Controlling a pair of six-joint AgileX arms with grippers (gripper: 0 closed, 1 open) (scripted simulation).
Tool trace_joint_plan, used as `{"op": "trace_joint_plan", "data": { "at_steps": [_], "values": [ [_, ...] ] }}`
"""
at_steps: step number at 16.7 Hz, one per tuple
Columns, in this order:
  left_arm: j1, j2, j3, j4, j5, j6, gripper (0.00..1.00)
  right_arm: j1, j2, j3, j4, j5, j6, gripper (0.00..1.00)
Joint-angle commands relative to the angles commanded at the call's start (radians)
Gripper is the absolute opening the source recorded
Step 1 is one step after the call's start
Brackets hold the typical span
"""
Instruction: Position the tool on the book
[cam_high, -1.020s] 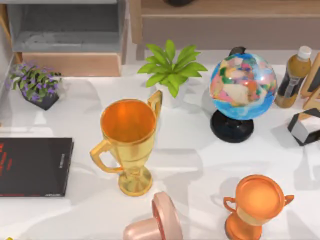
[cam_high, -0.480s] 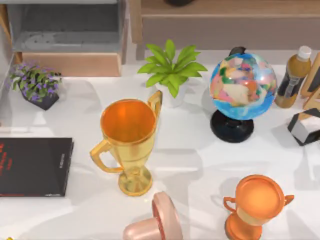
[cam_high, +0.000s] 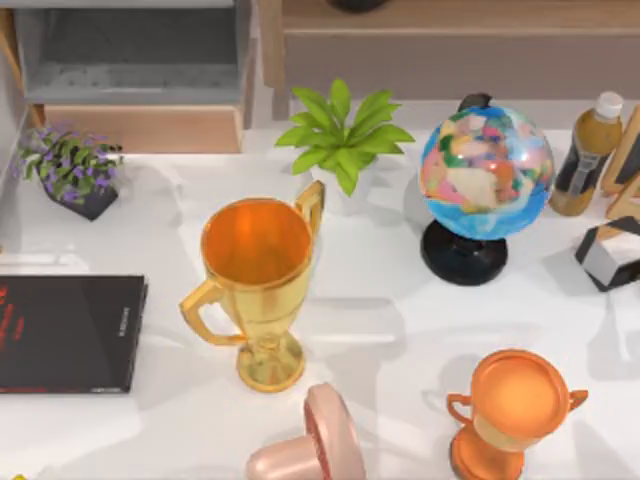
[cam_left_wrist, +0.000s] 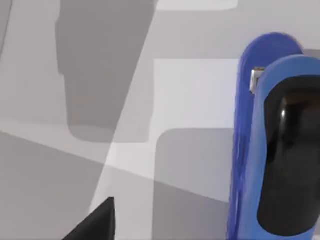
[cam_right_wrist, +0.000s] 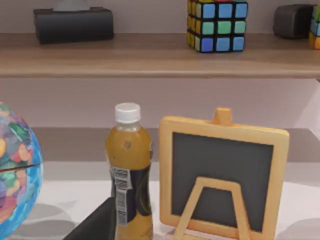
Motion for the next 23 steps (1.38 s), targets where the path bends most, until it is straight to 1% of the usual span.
{"op": "trace_joint_plan", "data": {
  "at_steps": [5, 10, 23],
  "values": [
    [-0.01, 0.02, -0.058, 0.085, 0.0, -0.008, 1.0, 0.0, 0.0, 0.0, 0.0, 0.0, 0.0, 1.0],
    [-0.014, 0.031, -0.066, 0.096, 0.0, -0.01, 1.0, 0.0, 0.0, 0.0, 0.0, 0.0, 0.0, 1.0],
    [-0.014, 0.031, -0.066, 0.096, 0.0, -0.01, 0.02, 0.0, 0.0, 0.0, 0.0, 0.0, 0.0, 1.0]
  ]
}}
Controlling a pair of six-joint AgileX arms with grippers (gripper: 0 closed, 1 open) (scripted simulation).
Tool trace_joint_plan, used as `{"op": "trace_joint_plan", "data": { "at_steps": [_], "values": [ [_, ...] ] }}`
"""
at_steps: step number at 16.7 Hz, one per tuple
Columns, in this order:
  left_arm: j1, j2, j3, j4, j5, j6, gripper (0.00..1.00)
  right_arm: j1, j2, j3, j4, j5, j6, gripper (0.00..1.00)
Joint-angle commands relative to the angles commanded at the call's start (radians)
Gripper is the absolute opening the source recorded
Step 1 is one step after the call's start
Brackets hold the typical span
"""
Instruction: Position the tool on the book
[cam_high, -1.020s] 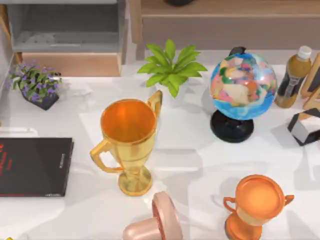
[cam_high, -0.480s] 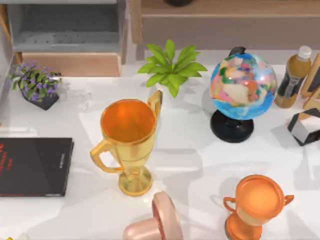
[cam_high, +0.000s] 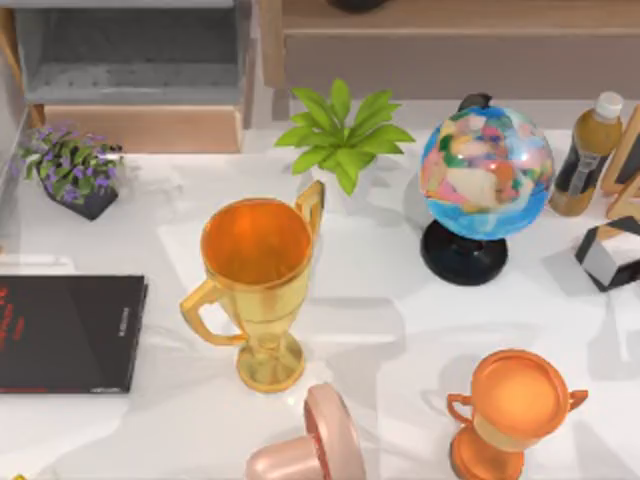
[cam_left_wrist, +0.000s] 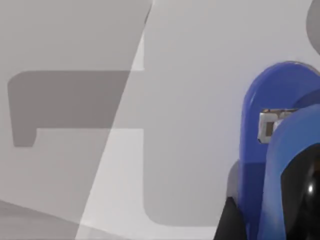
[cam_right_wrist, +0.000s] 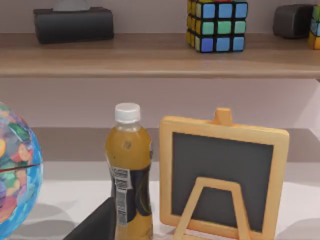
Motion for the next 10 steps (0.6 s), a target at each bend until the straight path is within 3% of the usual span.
{"op": "trace_joint_plan", "data": {
  "at_steps": [10],
  "values": [
    [0.002, -0.002, 0.0, 0.0, 0.0, 0.001, 0.0, 0.0, 0.0, 0.0, 0.0, 0.0, 0.0, 1.0]
  ]
}}
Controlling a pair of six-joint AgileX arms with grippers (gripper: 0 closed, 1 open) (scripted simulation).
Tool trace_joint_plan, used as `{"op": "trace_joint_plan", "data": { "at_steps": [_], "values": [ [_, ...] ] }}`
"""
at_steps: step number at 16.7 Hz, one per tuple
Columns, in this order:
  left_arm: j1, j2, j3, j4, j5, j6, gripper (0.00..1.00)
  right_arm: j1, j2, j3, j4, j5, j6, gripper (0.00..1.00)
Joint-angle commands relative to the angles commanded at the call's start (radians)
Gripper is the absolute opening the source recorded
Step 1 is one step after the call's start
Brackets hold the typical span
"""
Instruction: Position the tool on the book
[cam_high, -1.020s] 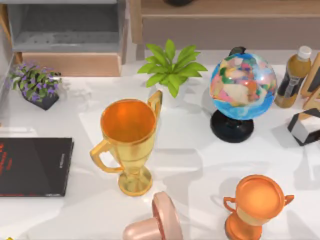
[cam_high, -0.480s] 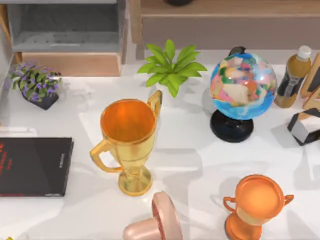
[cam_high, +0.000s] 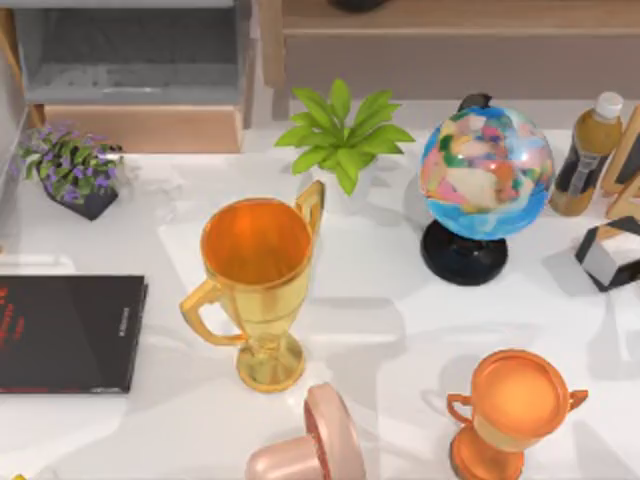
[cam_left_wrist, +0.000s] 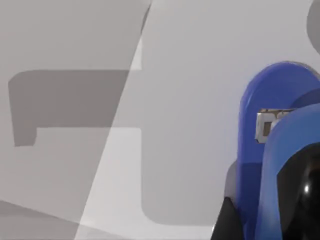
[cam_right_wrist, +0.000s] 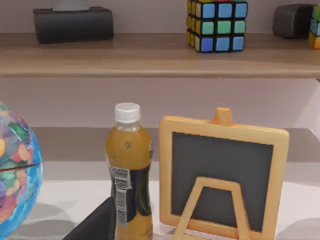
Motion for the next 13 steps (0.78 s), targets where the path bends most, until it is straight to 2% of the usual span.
{"op": "trace_joint_plan", "data": {
  "at_steps": [7, 13],
  "values": [
    [-0.008, -0.208, -0.077, -0.001, -0.011, 0.05, 0.0, 0.0, 0.0, 0.0, 0.0, 0.0, 0.0, 1.0],
    [-0.14, -0.5, -0.288, 0.03, -0.034, 0.165, 0.0, 0.0, 0.0, 0.0, 0.0, 0.0, 0.0, 1.0]
  ]
}}
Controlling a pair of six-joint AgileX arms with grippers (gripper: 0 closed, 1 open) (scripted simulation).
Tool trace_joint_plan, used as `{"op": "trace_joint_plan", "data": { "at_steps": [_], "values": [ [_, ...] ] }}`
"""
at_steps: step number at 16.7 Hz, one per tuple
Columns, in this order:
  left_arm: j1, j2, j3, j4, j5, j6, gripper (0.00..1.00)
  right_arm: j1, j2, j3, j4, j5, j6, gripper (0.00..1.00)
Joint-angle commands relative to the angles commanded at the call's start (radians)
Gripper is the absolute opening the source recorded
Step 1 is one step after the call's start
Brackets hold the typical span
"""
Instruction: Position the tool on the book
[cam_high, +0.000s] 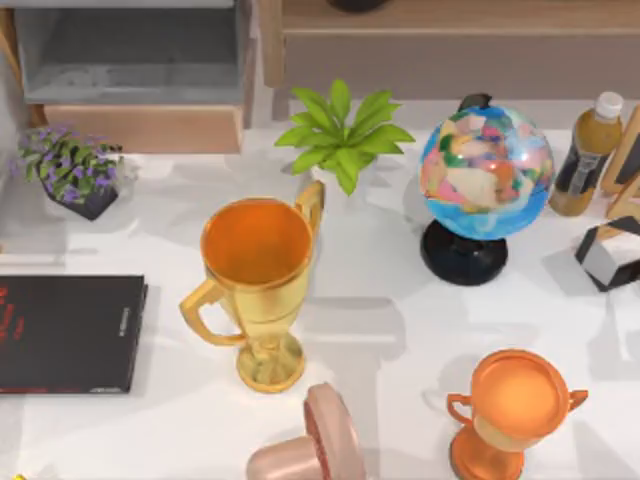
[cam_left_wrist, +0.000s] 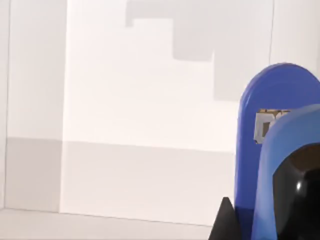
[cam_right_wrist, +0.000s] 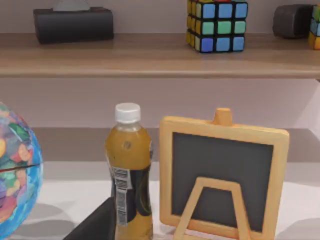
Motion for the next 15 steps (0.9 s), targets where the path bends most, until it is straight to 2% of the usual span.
{"op": "trace_joint_plan", "data": {
  "at_steps": [8, 15],
  "values": [
    [-0.166, -0.33, -0.451, 0.104, -0.032, 0.091, 0.0, 0.0, 0.0, 0.0, 0.0, 0.0, 0.0, 1.0],
    [-0.218, -0.456, -0.849, 0.222, -0.016, -0.022, 0.0, 0.0, 0.0, 0.0, 0.0, 0.0, 0.0, 1.0]
  ]
}}
